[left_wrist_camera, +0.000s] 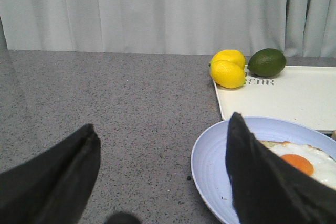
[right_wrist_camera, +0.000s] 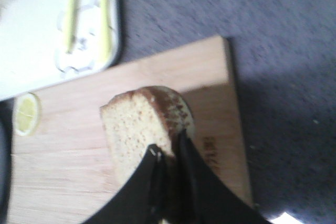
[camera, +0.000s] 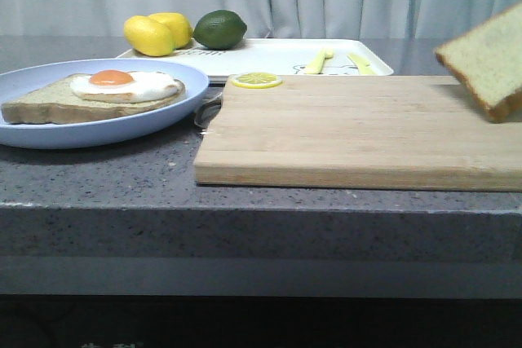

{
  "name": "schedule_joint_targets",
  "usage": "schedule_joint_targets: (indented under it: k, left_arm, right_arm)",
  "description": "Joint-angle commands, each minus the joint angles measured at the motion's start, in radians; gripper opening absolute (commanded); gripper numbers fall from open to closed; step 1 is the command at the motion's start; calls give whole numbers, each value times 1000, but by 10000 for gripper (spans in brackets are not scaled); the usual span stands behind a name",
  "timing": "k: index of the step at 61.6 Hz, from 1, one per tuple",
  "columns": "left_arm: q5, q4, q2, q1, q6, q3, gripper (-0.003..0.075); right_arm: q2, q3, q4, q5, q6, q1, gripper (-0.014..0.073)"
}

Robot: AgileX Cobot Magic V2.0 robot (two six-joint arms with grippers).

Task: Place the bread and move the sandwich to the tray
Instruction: 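Carry the bread over the egg toast and lower it on top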

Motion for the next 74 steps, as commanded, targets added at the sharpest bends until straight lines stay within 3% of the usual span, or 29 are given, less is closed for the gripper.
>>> schedule_joint_targets:
  k: [1,7,15,38,45,55,68,74]
  left_arm:
    - [-84,-1,12,2,0,-36,489]
    - [-84,-1,12,2,0,-36,489]
    - [-84,-1,12,2,0,-36,489]
    - [-84,-1,12,2,0,-36,489]
    - [-84,-1,12,2,0,-36,489]
    - [-84,-1,12,2,0,-36,489]
    - [-84,-1,12,2,0,-36,489]
    - [-84,-1,12,2,0,-36,489]
  right_arm:
    - [-98,-41,159,-3,-17,3,-60]
    - [-136,-41,276,-3,-13,43,-60]
    - [-132,-41,417,-39,-13,173,-60]
    - [57,-71,722,-478,-40,780,-57]
    - [178,-148,775,-561,-62,914,-57]
    - [343,-253,830,-593,-62,996,-57]
    - [447,-281,859,-571,-62,1005,-55]
    - [449,-281,841,-575,-62,1005,-9]
